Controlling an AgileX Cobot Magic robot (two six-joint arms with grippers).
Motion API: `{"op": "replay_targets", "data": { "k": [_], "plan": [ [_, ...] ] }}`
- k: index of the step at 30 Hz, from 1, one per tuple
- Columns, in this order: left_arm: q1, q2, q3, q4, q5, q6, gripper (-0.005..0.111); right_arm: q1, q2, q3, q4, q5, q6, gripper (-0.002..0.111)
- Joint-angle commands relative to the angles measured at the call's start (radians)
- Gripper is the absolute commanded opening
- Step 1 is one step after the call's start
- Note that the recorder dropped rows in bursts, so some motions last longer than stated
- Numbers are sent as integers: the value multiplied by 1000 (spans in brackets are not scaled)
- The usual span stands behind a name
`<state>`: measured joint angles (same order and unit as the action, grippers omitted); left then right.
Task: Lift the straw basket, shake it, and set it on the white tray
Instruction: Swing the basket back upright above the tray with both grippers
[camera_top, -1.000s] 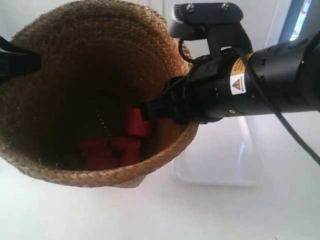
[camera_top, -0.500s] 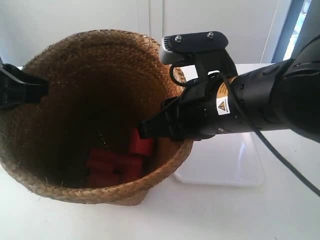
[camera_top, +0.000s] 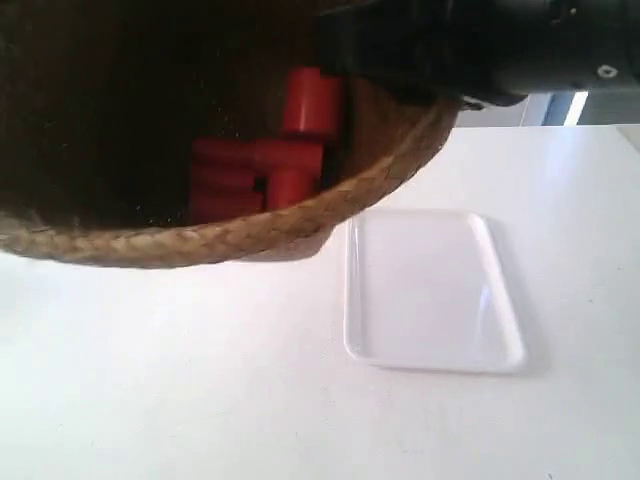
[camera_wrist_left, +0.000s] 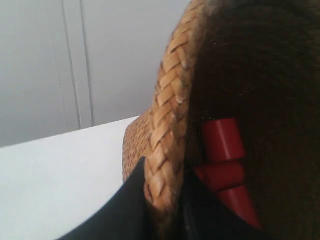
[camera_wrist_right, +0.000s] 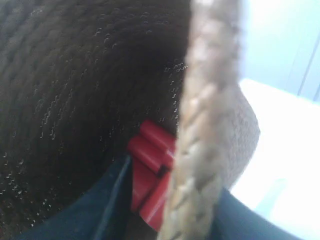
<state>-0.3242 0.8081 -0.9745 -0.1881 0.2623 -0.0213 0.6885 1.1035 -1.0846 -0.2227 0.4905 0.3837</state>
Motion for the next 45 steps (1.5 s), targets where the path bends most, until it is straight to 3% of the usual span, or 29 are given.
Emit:
{"op": "replay_targets", "data": {
  "k": [1, 22, 24, 28, 31, 33, 36, 45],
  "plan": [
    [38, 90, 102, 88, 2, -116, 0, -67, 140, 74, -6, 55, 4, 0],
    [32, 126, 78, 75, 63, -79, 0, -71, 185, 59, 47, -15, -41, 0],
    [32, 124, 30, 57, 62, -79, 0, -71, 167, 0, 51, 14, -53, 0],
    [32, 38, -186, -81, 111, 1, 0, -39, 21, -220, 85, 79, -103, 0],
    [34, 112, -68, -96, 53, 56, 0, -46, 76, -62, -40, -53, -13, 0],
    [34, 179, -11, -96, 76, -34, 0, -71, 171, -31, -5, 66, 58, 0],
    [19, 181, -16, -109, 58, 21, 0, -56, 175, -53, 52, 51, -46, 0],
    [23, 169, -26, -91, 18, 21, 0, -53, 147, -60, 29, 61, -46, 0]
  ]
}}
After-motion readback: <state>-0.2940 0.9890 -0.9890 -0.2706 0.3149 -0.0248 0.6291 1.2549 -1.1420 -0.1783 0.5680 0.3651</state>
